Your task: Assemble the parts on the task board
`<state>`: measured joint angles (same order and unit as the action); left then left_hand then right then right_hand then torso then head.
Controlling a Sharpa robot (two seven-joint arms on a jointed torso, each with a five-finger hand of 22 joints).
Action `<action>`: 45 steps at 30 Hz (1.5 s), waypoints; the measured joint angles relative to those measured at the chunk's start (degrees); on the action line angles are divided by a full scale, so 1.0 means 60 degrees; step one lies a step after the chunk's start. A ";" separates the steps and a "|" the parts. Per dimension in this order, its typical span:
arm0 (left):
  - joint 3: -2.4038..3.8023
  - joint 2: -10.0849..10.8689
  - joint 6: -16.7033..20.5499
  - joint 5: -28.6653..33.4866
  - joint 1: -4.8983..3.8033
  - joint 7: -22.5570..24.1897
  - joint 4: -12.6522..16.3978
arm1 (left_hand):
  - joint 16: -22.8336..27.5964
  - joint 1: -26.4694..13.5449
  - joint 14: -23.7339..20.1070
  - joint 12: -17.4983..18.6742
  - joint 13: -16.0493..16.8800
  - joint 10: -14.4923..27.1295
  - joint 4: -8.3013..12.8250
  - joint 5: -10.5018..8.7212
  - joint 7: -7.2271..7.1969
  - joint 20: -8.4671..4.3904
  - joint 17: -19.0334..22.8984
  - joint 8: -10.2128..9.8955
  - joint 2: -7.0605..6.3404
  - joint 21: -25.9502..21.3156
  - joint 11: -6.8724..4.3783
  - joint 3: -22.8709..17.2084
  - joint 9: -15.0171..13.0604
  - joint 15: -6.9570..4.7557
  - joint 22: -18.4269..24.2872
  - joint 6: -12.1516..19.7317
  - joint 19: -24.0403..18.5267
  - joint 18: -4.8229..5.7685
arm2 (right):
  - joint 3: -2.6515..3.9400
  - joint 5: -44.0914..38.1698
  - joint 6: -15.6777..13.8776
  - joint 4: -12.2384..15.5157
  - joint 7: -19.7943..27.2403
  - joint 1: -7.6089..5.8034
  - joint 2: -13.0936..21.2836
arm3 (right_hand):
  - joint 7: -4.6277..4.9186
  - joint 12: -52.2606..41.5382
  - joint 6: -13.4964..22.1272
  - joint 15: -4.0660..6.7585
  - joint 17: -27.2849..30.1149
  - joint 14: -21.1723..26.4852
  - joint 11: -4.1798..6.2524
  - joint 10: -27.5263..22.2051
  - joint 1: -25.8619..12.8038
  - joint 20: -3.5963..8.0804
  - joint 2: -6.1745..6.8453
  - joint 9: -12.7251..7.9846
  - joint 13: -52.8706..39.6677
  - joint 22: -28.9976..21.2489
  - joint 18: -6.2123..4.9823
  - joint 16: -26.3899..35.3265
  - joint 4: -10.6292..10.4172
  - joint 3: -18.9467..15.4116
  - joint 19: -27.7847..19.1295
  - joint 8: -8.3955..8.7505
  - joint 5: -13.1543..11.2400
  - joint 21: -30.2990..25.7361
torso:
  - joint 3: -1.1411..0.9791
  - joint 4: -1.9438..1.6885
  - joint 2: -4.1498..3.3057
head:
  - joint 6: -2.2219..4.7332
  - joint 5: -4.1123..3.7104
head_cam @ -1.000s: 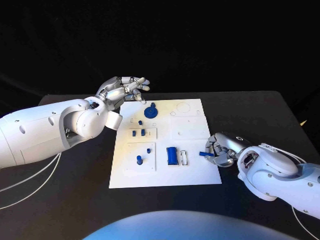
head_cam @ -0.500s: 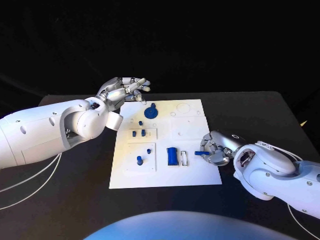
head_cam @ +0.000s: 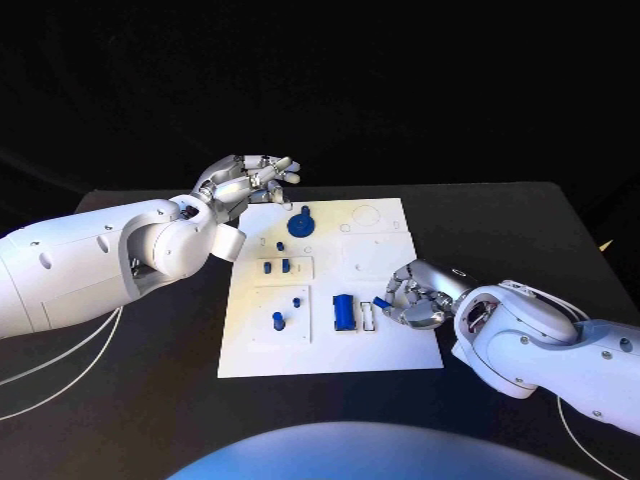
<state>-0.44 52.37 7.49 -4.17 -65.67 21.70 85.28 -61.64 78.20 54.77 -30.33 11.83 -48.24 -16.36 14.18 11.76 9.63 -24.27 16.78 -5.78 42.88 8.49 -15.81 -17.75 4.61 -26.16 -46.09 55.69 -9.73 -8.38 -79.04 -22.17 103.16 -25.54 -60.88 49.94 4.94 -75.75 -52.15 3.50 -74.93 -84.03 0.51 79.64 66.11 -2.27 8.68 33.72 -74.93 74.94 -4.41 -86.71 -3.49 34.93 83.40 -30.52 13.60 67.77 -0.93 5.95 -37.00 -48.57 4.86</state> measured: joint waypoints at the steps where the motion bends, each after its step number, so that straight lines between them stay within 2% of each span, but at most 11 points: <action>1: 0.0000 0.0001 0.0000 -0.0002 0.0000 -0.0002 0.0001 | 0.0000 0.0000 0.0000 0.0000 0.0000 0.0000 0.0000 0.0000 0.0000 0.0000 0.0005 0.0000 0.0000 0.0000 0.0000 0.0000 0.0000 0.0000 0.0000 0.0000 0.0000 0.0000 | 0.0000 0.0085 0.0016 -0.0019 0.0007 0.0002 -0.0032 | 0.0000 0.0000 0.0000 0.0000 0.0000 0.0000 0.0000 0.0000 -0.0148 0.0000 0.0008 0.0000 0.0000 0.0000 0.0000 0.0000 -0.0112 -0.0068 0.0000 -0.0039 0.0037 -0.0031 | 0.0000 0.0002 0.0000 | -0.0006 -0.0001; 2: 0.0000 0.0002 0.0000 -0.0004 0.0000 -0.0003 0.0003 | 0.0000 0.0000 0.0000 0.0000 0.0000 0.0000 0.0000 0.0000 0.0000 0.0000 0.0009 0.0000 0.0000 0.0000 0.0000 0.0000 0.0000 0.0000 0.0000 0.0000 0.0000 0.0000 | 0.0000 0.0195 0.0050 -0.0048 0.0014 0.0007 -0.0075 | 0.0000 0.0000 0.0000 0.0000 0.0000 0.0000 -0.0026 0.0026 -0.0272 0.0000 0.0017 0.0002 0.0000 -0.0001 0.0000 0.0000 -0.0198 -0.0154 0.0000 -0.0159 0.0124 -0.0068 | 0.0000 0.0003 0.0000 | -0.0010 -0.0001; 5: 0.0000 0.0006 0.0000 -0.0010 0.0000 -0.0008 0.0005 | 0.0000 0.0000 0.0000 0.0000 0.0000 0.0000 0.0000 0.0000 0.0000 0.0000 0.0009 0.0000 0.0000 0.0000 0.0000 0.0000 0.0000 0.0000 0.0000 0.0000 0.0000 0.0000 | -0.0001 0.0412 0.0175 -0.0121 0.0025 0.0020 -0.0179 | -0.0013 -0.0065 -0.0013 0.0000 0.0000 0.0000 -0.0009 0.0048 -0.0474 0.0000 0.0045 0.0195 0.0001 -0.0001 0.0000 0.0000 -0.0401 -0.0325 0.0000 -0.0244 0.0149 -0.0074 | -0.0001 0.0003 0.0000 | -0.0030 -0.0001; 6: 0.0000 0.0006 0.0000 -0.0011 0.0000 -0.0010 0.0006 | 0.0000 0.0000 0.0000 0.0000 -0.0001 0.0000 0.0000 0.0000 0.0000 0.0000 0.0009 0.0000 0.0000 0.0000 0.0000 0.0000 0.0000 0.0000 0.0000 0.0000 0.0000 0.0000 | -0.0002 0.0466 0.0218 -0.0149 0.0027 0.0026 -0.0213 | -0.0095 -0.0074 -0.0096 0.0000 0.0000 0.0000 -0.0012 0.0082 -0.0527 0.0000 0.0071 0.0202 0.0001 -0.0001 0.0000 0.0000 -0.0464 -0.0369 0.0000 -0.0273 0.0091 -0.0074 | -0.0002 0.0003 0.0000 | -0.0034 -0.0001; 9: 0.0000 0.0007 0.0000 -0.0015 0.0000 -0.0015 0.0007 | 0.0000 0.0000 0.0000 0.0000 -0.0001 0.0000 0.0000 0.0000 0.0000 0.0000 0.0009 0.0000 0.0000 0.0000 0.0000 0.0000 0.0000 0.0000 0.0000 0.0000 0.0000 -0.0001 | -0.0006 0.0627 0.0356 -0.0243 0.0030 0.0057 -0.0314 | -0.0195 -0.0074 -0.0199 0.0000 0.0000 0.0000 -0.0023 0.0093 -0.0557 0.0000 0.0049 0.0207 0.0001 -0.0001 0.0000 0.0001 -0.0489 -0.0392 0.0000 -0.0275 0.0056 -0.0074 | -0.0003 0.0001 0.0003 | -0.0038 -0.0011; 16: 0.0000 0.0007 -0.0001 -0.0023 0.0000 -0.0029 0.0011 | 0.0000 0.0000 0.0000 0.0000 -0.0001 0.0000 0.0000 0.0000 0.0000 0.0000 0.0009 0.0000 0.0000 0.0000 0.0000 0.0000 0.0000 0.0000 -0.0001 0.0000 0.0000 0.0000 | 0.0001 0.0902 0.0508 -0.0400 0.0039 0.0112 -0.0506 | -0.0199 -0.0073 -0.0205 0.0000 0.0001 0.0000 -0.0023 0.0092 -0.0594 0.0000 0.0011 0.0200 0.0003 -0.0002 0.0000 0.0002 -0.0491 -0.0390 -0.0001 -0.0276 0.0056 -0.0119 | -0.0014 -0.0003 0.0006 | -0.0051 -0.0010; 24: 0.0000 0.0008 -0.0006 -0.0032 0.0000 -0.0046 0.0015 | 0.0000 0.0000 0.0000 0.0000 -0.0002 0.0000 0.0000 0.0000 0.0000 0.0000 0.0008 0.0000 0.0000 0.0000 0.0000 0.0000 0.0000 0.0000 -0.0001 0.0000 0.0000 0.0000 | 0.0007 0.1087 0.0529 -0.0527 0.0101 0.0155 -0.0671 | -0.0274 -0.0073 -0.0281 0.0034 0.0002 0.0035 -0.0024 0.0092 -0.0833 0.0000 0.0052 0.0190 0.0003 -0.0003 0.0000 0.0003 -0.0762 -0.0629 -0.0001 -0.0232 -0.0111 -0.0156 | -0.0014 0.0002 0.0005 | -0.0054 -0.0026; 27: 0.0000 0.0008 -0.0008 -0.0034 0.0000 -0.0053 0.0017 | 0.0000 0.0000 0.0000 0.0000 -0.0002 0.0000 0.0000 0.0000 0.0000 0.0000 0.0008 0.0000 0.0000 0.0000 0.0000 0.0000 0.0000 0.0000 -0.0001 0.0000 0.0000 0.0000 | 0.0000 0.1125 0.0532 -0.0614 0.0109 0.0168 -0.0701 | -0.0223 -0.0073 -0.0267 0.0034 0.0002 0.0035 -0.0024 0.0092 -0.1095 0.0000 0.0040 0.0196 0.0004 -0.0003 0.0000 0.0003 -0.1048 -0.0792 -0.0001 -0.0246 -0.0196 -0.0223 | -0.0007 0.0002 0.0003 | -0.0054 -0.0027; 30: 0.0000 0.0009 -0.0010 -0.0036 0.0000 -0.0058 0.0018 | 0.0000 0.0023 0.0000 0.0000 -0.0003 0.0002 0.0000 0.0000 0.0000 0.0000 0.0008 0.0000 0.0023 -0.0014 -0.0002 0.0000 0.0000 0.0000 -0.0001 0.0000 0.0000 0.0000 | -0.0010 0.1155 0.0534 -0.0695 0.0109 0.0182 -0.0719 | -0.0207 -0.0112 -0.0281 0.0034 0.0002 0.0035 -0.0053 0.0121 -0.1318 0.0000 0.0037 0.0133 0.0004 -0.0004 0.0000 0.0006 -0.1297 -0.0933 -0.0001 -0.0138 -0.0310 -0.0223 | -0.0005 0.0000 0.0004 | -0.0054 -0.0027; 45: 0.0000 0.0030 -0.0015 -0.0042 0.0000 -0.0077 0.0023 | 0.0000 0.0049 0.0000 0.0001 -0.0004 0.0035 0.0000 0.0000 0.0000 0.0000 0.0016 0.0000 0.0049 -0.0037 -0.0035 0.0000 0.0000 0.0000 -0.0002 0.0000 0.0000 0.0000 | -0.0013 0.1175 0.0538 -0.0738 0.0108 0.0198 -0.0732 | -0.0207 -0.0211 -0.0281 0.0034 0.0003 0.0036 -0.0050 0.0188 -0.1394 -0.0001 -0.0039 0.0161 0.0005 -0.0006 0.0000 0.0009 -0.1446 -0.1006 -0.0001 -0.0138 -0.0335 -0.0223 | -0.0005 -0.0004 0.0006 | -0.0055 -0.0020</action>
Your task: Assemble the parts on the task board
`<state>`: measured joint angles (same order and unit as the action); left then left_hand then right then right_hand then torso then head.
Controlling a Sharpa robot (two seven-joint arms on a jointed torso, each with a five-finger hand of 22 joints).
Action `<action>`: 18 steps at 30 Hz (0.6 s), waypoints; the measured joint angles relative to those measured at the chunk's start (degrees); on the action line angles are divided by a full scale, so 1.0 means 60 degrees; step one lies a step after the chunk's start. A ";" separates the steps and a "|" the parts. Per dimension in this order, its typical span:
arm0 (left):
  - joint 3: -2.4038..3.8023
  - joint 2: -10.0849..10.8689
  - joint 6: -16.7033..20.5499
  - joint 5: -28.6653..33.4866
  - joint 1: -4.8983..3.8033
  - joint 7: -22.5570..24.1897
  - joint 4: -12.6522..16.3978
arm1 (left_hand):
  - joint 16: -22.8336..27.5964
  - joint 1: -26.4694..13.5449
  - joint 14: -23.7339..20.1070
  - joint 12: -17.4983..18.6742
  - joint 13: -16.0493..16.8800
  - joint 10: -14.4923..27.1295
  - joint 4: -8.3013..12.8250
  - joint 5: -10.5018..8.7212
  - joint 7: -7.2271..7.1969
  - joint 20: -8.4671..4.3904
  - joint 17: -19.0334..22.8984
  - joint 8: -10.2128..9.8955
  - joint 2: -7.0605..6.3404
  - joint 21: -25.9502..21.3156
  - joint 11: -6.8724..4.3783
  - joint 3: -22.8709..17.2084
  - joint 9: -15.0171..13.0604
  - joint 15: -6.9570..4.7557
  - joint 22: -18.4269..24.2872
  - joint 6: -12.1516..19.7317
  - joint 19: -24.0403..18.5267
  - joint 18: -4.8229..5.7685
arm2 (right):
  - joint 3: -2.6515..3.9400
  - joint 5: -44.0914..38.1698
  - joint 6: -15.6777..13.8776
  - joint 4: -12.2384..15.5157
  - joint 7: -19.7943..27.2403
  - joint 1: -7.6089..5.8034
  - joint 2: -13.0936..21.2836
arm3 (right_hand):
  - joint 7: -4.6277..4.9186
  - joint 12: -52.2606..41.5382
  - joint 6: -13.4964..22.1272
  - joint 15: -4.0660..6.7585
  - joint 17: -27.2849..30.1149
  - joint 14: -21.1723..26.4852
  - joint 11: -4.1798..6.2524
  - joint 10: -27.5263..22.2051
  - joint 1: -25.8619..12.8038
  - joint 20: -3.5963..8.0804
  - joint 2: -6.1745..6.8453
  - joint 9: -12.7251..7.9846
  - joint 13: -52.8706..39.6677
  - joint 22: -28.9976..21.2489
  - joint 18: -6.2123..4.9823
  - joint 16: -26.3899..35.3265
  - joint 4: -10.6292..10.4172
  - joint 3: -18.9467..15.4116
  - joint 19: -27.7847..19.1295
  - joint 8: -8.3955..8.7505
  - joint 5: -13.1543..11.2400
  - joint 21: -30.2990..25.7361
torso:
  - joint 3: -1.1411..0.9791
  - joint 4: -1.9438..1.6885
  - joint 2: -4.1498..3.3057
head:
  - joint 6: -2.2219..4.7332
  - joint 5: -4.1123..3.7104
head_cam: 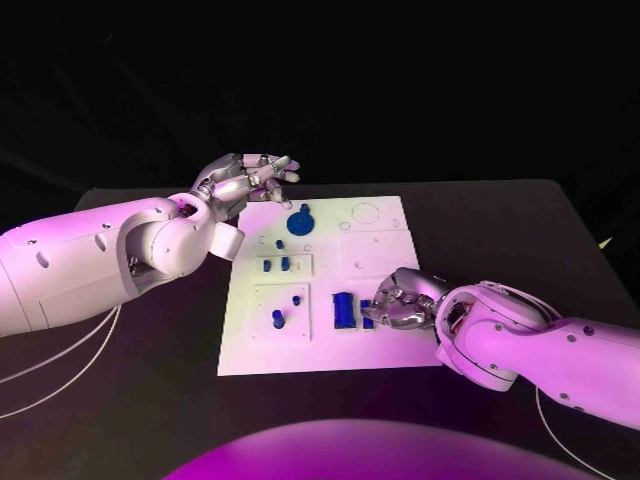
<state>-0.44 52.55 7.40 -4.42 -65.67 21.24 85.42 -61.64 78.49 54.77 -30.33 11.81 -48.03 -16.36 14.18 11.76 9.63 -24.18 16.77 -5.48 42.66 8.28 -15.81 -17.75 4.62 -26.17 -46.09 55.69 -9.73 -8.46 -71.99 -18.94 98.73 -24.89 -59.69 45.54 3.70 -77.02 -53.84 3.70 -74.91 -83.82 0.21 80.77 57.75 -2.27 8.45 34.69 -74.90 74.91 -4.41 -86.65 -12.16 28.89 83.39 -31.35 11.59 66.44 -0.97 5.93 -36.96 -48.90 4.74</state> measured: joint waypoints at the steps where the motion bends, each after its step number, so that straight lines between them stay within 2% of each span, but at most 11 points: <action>1: 0.0000 0.0000 0.0000 0.0000 0.0000 -0.0001 0.0000 | 0.0000 0.0000 0.0000 0.0000 0.0000 0.0000 0.0000 0.0000 0.0000 0.0000 0.0000 0.0000 0.0000 0.0000 0.0000 0.0000 0.0000 0.0000 0.0000 0.0000 0.0000 -0.0001 | 0.0000 -0.0005 -0.0001 0.0005 0.0001 0.0000 0.0005 | 0.0000 0.0000 0.0000 0.0000 0.0000 0.0000 0.0000 0.0000 0.0000 0.0000 0.0000 0.0000 0.0000 0.0000 0.0000 0.0000 -0.0018 -0.0018 0.0000 0.0000 -0.0027 0.0000 | -0.0001 -0.0001 0.0001 | 0.0000 0.0001; 3: 0.0000 0.0000 -0.0001 -0.0001 0.0000 -0.0003 0.0000 | 0.0000 0.0000 0.0000 0.0000 0.0000 0.0000 0.0000 0.0000 0.0000 0.0000 0.0000 0.0000 0.0000 0.0000 0.0000 0.0000 0.0000 0.0000 0.0000 0.0000 0.0000 0.0000 | 0.0000 -0.0019 -0.0002 0.0014 0.0009 0.0001 0.0023 | 0.0000 0.0000 0.0000 0.0000 0.0000 0.0000 0.0001 0.0001 0.0000 0.0000 0.0000 0.0000 0.0000 0.0000 0.0000 0.0000 -0.0032 -0.0032 0.0000 0.0000 -0.0064 0.0000 | -0.0002 0.0000 0.0003 | -0.0001 0.0002; 6: 0.0000 0.0002 -0.0002 -0.0002 0.0000 -0.0006 0.0000 | 0.0000 0.0000 0.0000 0.0000 -0.0001 0.0000 0.0000 0.0000 0.0000 0.0000 0.0000 0.0000 0.0000 0.0000 0.0000 0.0000 0.0000 0.0000 0.0000 0.0000 0.0000 -0.0001 | 0.0000 -0.0040 -0.0007 0.0034 0.0039 0.0001 0.0072 | 0.0000 0.0000 0.0000 0.0000 0.0000 0.0000 0.0034 0.0034 0.0058 0.0000 0.0058 0.0015 0.0001 -0.0001 0.0000 0.0000 -0.0018 -0.0052 0.0000 0.0000 -0.0428 0.0000 | -0.0002 -0.0001 0.0003 | -0.0003 0.0003; 9: 0.0000 0.0006 -0.0002 -0.0003 0.0000 -0.0007 0.0000 | 0.0000 0.0000 0.0000 0.0000 -0.0001 0.0000 0.0000 0.0000 0.0000 0.0000 0.0000 0.0000 0.0000 0.0000 0.0000 0.0000 0.0000 0.0000 0.0000 0.0000 0.0000 -0.0001 | 0.0000 -0.0074 -0.0037 0.0063 0.0114 0.0003 0.0128 | 0.0000 0.0000 0.0000 0.0000 0.0000 0.0000 0.0034 0.0034 -0.0013 0.0000 0.0147 0.0015 -0.0005 -0.0001 0.0000 0.0000 -0.0167 -0.0247 0.0000 0.0000 -0.0783 -0.0039 | -0.0008 0.0000 0.0003 | -0.0013 0.0009; 12: 0.0000 0.0011 -0.0003 -0.0004 0.0000 -0.0009 0.0000 | 0.0000 0.0000 0.0000 0.0000 -0.0001 0.0000 0.0000 0.0000 0.0000 0.0000 -0.0001 0.0000 0.0000 0.0000 0.0000 0.0000 0.0000 0.0000 0.0000 0.0000 0.0000 -0.0001 | 0.0000 -0.0167 -0.0136 0.0098 0.0269 0.0012 0.0178 | 0.0000 0.0000 0.0000 0.0000 0.0001 0.0000 0.0034 0.0034 0.0032 0.0000 0.0358 0.0015 -0.0008 0.0007 0.0000 0.0000 -0.0211 -0.0484 0.0000 0.0000 -0.0764 -0.0039 | -0.0014 0.0000 0.0002 | -0.0027 0.0016; 18: 0.0000 0.0010 -0.0005 -0.0005 0.0000 -0.0011 -0.0003 | 0.0000 0.0000 0.0000 0.0000 -0.0001 0.0000 0.0000 0.0000 0.0000 0.0000 -0.0001 0.0000 0.0000 0.0000 0.0000 0.0000 0.0000 0.0000 0.0000 0.0000 0.0000 -0.0001 | 0.0000 -0.0363 -0.0425 0.0155 0.0627 0.0022 0.0271 | 0.0000 0.0000 0.0000 0.0000 0.0001 0.0000 0.0034 0.0034 -0.0009 0.0000 0.0418 0.0025 -0.0007 0.0007 0.0000 0.0000 -0.0432 -0.0789 0.0000 0.0000 -0.0803 -0.0039 | -0.0013 0.0003 0.0002 | -0.0037 0.0017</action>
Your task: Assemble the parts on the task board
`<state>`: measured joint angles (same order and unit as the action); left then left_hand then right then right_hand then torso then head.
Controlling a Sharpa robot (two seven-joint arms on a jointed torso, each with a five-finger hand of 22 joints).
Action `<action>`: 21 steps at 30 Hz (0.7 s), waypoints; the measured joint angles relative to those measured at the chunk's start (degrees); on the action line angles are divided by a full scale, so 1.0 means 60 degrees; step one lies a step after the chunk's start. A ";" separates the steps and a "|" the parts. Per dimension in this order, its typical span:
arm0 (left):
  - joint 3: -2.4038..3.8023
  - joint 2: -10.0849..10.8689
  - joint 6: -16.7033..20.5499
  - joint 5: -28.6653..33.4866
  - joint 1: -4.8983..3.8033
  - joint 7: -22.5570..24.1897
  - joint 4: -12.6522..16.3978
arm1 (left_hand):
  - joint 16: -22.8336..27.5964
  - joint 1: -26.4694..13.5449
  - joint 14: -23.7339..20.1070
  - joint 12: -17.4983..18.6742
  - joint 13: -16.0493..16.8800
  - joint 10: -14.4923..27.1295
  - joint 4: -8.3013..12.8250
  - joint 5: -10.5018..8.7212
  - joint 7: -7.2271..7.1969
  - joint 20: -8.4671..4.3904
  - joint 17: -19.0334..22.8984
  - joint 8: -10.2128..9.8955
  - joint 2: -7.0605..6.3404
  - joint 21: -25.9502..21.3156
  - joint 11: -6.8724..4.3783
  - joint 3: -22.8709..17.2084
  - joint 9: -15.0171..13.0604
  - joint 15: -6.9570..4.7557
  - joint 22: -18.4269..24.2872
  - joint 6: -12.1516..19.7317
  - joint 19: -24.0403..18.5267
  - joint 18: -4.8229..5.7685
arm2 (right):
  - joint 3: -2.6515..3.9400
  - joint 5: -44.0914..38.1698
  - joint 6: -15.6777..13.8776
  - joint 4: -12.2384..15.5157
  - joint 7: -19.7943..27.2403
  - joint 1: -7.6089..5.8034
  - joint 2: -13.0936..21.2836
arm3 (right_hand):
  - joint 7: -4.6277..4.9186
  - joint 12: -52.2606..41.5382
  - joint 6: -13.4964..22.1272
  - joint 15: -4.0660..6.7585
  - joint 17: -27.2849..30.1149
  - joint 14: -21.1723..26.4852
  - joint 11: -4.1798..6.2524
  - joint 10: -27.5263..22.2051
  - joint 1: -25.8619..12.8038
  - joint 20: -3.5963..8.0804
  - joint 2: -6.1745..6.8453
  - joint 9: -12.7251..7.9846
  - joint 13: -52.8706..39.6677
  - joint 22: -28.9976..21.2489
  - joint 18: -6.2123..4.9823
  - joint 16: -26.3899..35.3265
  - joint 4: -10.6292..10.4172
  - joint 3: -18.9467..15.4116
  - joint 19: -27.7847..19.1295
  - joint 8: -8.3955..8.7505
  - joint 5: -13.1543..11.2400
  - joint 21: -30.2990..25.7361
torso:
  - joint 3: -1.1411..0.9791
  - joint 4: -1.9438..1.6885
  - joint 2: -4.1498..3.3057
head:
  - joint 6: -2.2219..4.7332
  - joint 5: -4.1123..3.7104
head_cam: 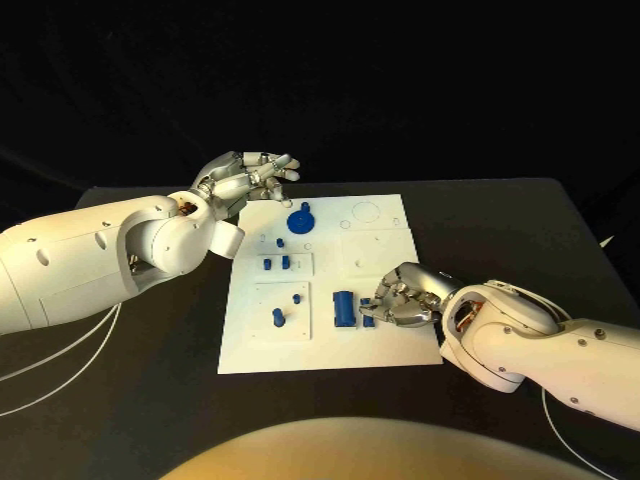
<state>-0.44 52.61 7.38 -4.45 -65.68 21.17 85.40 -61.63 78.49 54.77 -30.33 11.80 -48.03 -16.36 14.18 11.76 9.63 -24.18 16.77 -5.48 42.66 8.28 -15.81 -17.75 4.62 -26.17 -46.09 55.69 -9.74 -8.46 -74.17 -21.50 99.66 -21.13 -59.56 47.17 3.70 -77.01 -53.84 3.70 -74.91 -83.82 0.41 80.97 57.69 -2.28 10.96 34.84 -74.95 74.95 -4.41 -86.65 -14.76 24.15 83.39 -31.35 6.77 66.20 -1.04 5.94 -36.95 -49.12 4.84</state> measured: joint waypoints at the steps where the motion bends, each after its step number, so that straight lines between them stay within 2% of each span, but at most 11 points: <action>1: 0.0000 -0.0001 0.0000 0.0000 0.0000 0.0000 0.0000 | 0.0000 0.0000 0.0000 0.0000 0.0000 0.0000 0.0000 0.0000 0.0000 0.0000 0.0000 0.0000 0.0000 0.0000 0.0000 0.0000 0.0000 0.0000 0.0000 0.0000 0.0000 0.0001 | 0.0000 -0.0031 -0.0049 0.0005 0.0058 0.0001 0.0017 | 0.0000 0.0000 0.0000 0.0000 0.0000 0.0000 0.0000 0.0000 0.0000 0.0000 0.0000 0.0000 0.0000 0.0000 0.0000 0.0000 0.0000 0.0000 0.0000 0.0000 0.0000 0.0000 | 0.0000 0.0000 -0.0001 | -0.0001 0.0000; 6: 0.0000 0.0000 -0.0003 -0.0001 0.0000 0.0000 -0.0002 | 0.0000 0.0000 0.0000 0.0000 -0.0001 0.0000 0.0000 0.0000 0.0000 0.0000 0.0000 0.0000 0.0000 0.0000 0.0000 0.0000 0.0000 0.0000 0.0000 0.0000 0.0000 0.0000 | 0.0002 -0.0202 -0.0210 0.0055 0.0336 0.0009 0.0140 | 0.0000 0.0000 0.0000 0.0000 0.0000 0.0000 0.0000 0.0000 0.0006 0.0000 0.0005 0.0000 0.0000 -0.0001 0.0000 0.0000 0.0047 -0.0047 0.0000 0.0000 0.0000 0.0000 | 0.0005 0.0000 0.0000 | -0.0007 0.0001; 9: 0.0000 0.0001 -0.0003 -0.0002 0.0000 0.0000 -0.0001 | 0.0000 0.0000 0.0000 -0.0041 -0.0001 0.0036 0.0000 0.0000 0.0000 0.0000 0.0010 0.0000 0.0000 0.0000 0.0036 0.0000 0.0000 0.0000 0.0000 0.0000 0.0000 0.0001 | 0.0002 -0.0300 -0.0217 0.0092 0.0465 0.0027 0.0216 | 0.0000 0.0000 0.0000 0.0000 0.0000 0.0000 0.0000 0.0000 0.0154 0.0000 0.0135 0.0001 0.0001 -0.0001 0.0000 0.0000 0.0115 -0.0115 0.0000 0.0000 0.0000 0.0000 | 0.0011 0.0003 0.0000 | -0.0014 0.0001; 15: 0.0000 0.0001 -0.0005 -0.0002 0.0000 0.0000 0.0005 | 0.0000 0.0000 0.0000 -0.0041 -0.0001 0.0036 0.0000 0.0000 0.0000 0.0000 0.0010 0.0000 0.0000 0.0000 0.0036 0.0000 0.0000 0.0000 0.0000 0.0000 0.0000 0.0001 | 0.0001 -0.0482 -0.0130 0.0192 0.0610 0.0101 0.0333 | 0.0000 0.0001 0.0000 0.0000 0.0001 0.0000 0.0000 -0.0001 0.0610 0.0000 0.0070 0.0010 0.0002 -0.0002 0.0000 0.0000 0.0244 -0.0245 0.0000 0.0000 -0.0028 0.0000 | 0.0016 0.0009 -0.0005 | -0.0019 -0.0027; 21: 0.0000 0.0001 -0.0007 -0.0003 0.0000 0.0000 0.0006 | 0.0000 0.0000 0.0000 -0.0041 -0.0002 0.0036 0.0000 0.0000 0.0000 0.0000 0.0010 0.0000 0.0000 0.0000 0.0036 0.0000 0.0000 0.0000 0.0000 0.0000 0.0000 0.0001 | -0.0002 -0.0619 -0.0025 0.0225 0.0637 0.0141 0.0367 | 0.0000 0.0001 0.0000 0.0000 0.0001 0.0000 0.0000 -0.0001 0.0642 0.0000 0.0085 0.0009 0.0003 -0.0003 0.0000 0.0000 0.0259 -0.0260 0.0000 0.0000 -0.0042 0.0000 | 0.0016 0.0004 -0.0001 | -0.0028 -0.0036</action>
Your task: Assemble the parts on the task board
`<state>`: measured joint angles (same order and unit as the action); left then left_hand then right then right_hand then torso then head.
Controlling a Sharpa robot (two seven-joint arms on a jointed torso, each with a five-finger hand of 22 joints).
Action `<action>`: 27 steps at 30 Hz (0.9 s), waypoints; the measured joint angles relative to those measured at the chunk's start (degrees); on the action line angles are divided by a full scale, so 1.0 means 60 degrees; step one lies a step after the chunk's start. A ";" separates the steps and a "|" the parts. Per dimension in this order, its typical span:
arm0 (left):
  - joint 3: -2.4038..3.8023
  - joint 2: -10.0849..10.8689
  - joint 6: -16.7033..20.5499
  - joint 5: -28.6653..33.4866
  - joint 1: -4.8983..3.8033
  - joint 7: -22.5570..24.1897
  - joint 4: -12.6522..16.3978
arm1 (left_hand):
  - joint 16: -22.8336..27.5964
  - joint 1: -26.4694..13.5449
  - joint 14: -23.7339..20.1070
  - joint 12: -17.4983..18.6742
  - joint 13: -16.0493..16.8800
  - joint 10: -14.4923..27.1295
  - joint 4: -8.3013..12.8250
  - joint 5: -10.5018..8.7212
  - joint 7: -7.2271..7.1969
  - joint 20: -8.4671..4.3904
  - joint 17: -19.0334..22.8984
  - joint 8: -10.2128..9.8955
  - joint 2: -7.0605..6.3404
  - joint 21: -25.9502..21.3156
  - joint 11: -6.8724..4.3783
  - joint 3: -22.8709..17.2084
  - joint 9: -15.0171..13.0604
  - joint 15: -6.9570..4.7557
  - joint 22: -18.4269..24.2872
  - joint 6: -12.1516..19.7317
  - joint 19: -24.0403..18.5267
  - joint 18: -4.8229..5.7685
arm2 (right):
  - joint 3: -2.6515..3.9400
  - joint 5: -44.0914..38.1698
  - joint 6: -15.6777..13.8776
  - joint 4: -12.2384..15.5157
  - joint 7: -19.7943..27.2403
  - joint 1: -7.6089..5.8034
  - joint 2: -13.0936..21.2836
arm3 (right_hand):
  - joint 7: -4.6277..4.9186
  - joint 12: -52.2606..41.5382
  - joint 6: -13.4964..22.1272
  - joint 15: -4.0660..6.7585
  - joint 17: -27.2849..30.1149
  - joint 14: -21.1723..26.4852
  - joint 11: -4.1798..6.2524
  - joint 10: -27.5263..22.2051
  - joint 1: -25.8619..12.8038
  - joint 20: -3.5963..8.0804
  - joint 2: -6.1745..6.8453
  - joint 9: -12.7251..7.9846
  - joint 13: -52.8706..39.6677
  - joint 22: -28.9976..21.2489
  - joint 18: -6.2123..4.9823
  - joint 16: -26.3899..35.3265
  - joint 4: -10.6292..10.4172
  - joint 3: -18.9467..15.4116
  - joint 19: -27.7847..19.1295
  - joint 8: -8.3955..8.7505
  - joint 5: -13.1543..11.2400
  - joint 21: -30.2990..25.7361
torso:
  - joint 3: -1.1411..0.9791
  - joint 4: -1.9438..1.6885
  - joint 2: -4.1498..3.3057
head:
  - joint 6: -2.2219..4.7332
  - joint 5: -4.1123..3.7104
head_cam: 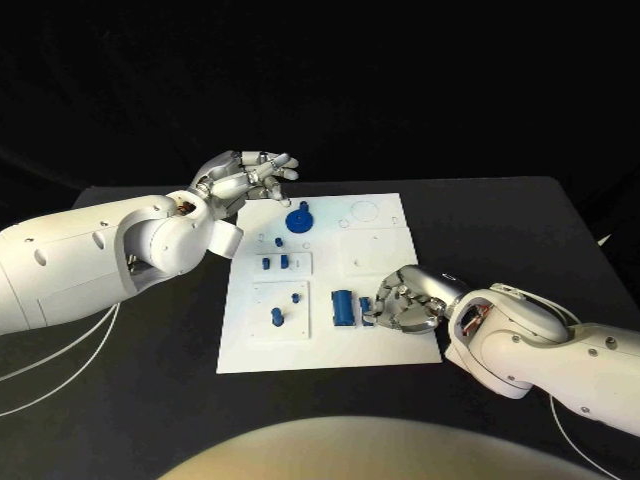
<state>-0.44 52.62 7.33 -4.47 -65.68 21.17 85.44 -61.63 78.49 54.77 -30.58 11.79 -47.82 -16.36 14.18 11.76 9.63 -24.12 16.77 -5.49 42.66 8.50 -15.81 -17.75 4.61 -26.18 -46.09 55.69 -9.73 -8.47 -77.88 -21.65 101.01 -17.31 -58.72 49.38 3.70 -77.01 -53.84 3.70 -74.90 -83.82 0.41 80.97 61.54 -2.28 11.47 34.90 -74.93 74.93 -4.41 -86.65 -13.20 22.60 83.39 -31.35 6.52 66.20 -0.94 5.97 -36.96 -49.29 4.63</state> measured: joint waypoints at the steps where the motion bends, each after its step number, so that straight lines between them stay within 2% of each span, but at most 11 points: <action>1: 0.0000 0.0000 0.0000 0.0000 0.0000 0.0000 0.0000 | 0.0000 0.0000 0.0000 0.0000 0.0000 0.0000 0.0000 0.0000 0.0000 0.0000 0.0000 0.0000 0.0000 0.0000 0.0000 0.0000 0.0000 0.0000 0.0000 0.0000 0.0000 0.0000 | 0.0000 -0.0016 0.0010 0.0000 0.0000 0.0002 0.0001 | 0.0000 0.0000 0.0000 0.0000 0.0000 0.0000 0.0000 0.0000 0.0035 0.0000 -0.0035 0.0000 0.0000 0.0000 0.0000 0.0000 0.0000 0.0000 0.0000 0.0000 0.0000 0.0000 | 0.0000 -0.0005 0.0001 | 0.0000 0.0000; 11: 0.0001 -0.0003 -0.0006 -0.0001 0.0000 0.0000 -0.0002 | 0.0000 0.0000 0.0000 0.0000 0.0000 -0.0001 0.0000 0.0000 0.0000 0.0000 0.0000 0.0000 0.0000 0.0000 0.0000 0.0000 0.0000 0.0000 0.0000 0.0000 0.0000 -0.0001 | 0.0002 -0.0141 0.0043 -0.0140 -0.0066 0.0041 -0.0120 | 0.0000 0.0000 0.0000 0.0000 0.0000 0.0000 0.0000 0.0000 0.0150 0.0000 -0.0150 -0.0001 0.0001 -0.0002 0.0000 0.0000 0.0000 0.0000 0.0000 0.0000 0.0000 0.0000 | -0.0003 -0.0006 0.0002 | 0.0022 -0.0006; 16: 0.0002 -0.0008 -0.0011 -0.0002 0.0000 0.0000 -0.0002 | 0.0000 0.0000 0.0000 0.0000 0.0000 -0.0001 0.0000 0.0000 0.0000 0.0000 -0.0001 0.0000 0.0000 0.0000 0.0000 0.0000 0.0000 0.0000 0.0000 0.0000 0.0000 -0.0001 | 0.0002 -0.0228 0.0063 -0.0347 -0.0143 0.0088 -0.0250 | 0.0000 0.0000 0.0000 0.0000 0.0000 0.0000 0.0000 0.0000 0.0330 0.0000 -0.0316 -0.0001 0.0002 -0.0002 0.0000 0.0000 0.0003 -0.0003 0.0000 0.0000 0.0000 0.0000 | -0.0011 -0.0012 0.0001 | 0.0030 -0.0007; 22: 0.0002 -0.0005 -0.0014 -0.0002 0.0000 0.0000 -0.0004 | 0.0000 0.0000 0.0000 0.0000 0.0000 -0.0001 0.0000 0.0000 0.0000 0.0000 -0.0001 0.0000 0.0000 0.0000 -0.0001 0.0000 0.0000 0.0000 0.0000 0.0000 0.0000 -0.0001 | 0.0005 -0.0352 0.0191 -0.0466 -0.0208 0.0139 -0.0341 | 0.0000 0.0000 0.0000 0.0000 0.0000 0.0000 0.0000 0.0000 0.0730 0.0000 -0.0238 -0.0007 0.0002 -0.0003 -0.0001 0.0000 0.0244 -0.0022 0.0000 0.0000 0.0000 -0.0041 | -0.0011 -0.0016 -0.0002 | -0.0001 0.0013; 27: 0.0001 -0.0003 -0.0015 -0.0003 0.0000 -0.0001 -0.0004 | 0.0000 0.0000 0.0000 0.0000 0.0000 -0.0001 0.0000 0.0000 0.0000 0.0000 -0.0001 0.0000 0.0000 0.0000 -0.0001 0.0000 0.0000 0.0000 0.0000 0.0000 0.0000 -0.0001 | 0.0032 -0.0474 0.0271 -0.0470 -0.0214 0.0144 -0.0373 | 0.0000 0.0001 0.0000 0.0035 0.0000 -0.0036 0.0000 0.0000 0.1059 0.0000 -0.0211 -0.0030 0.0003 -0.0004 0.0000 0.0000 0.0498 -0.0001 0.0000 0.0000 -0.0255 -0.0041 | -0.0006 -0.0001 0.0002 | -0.0018 0.0026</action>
<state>-0.43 52.60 7.24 -4.49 -65.68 21.16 85.41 -61.63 78.49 54.77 -30.58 11.79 -47.82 -16.36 14.18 11.76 9.63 -24.13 16.77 -5.49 42.66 8.49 -15.81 -17.75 4.61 -26.18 -46.09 55.69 -9.74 -8.28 -80.73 -20.02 98.19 -18.60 -57.86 47.14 3.70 -77.01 -53.84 3.91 -74.90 -84.03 0.41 80.97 67.90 -2.28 10.20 34.72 -74.91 74.91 -4.41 -86.65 -10.21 22.59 83.39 -31.35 4.99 65.95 -0.98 5.96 -36.95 -49.40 4.78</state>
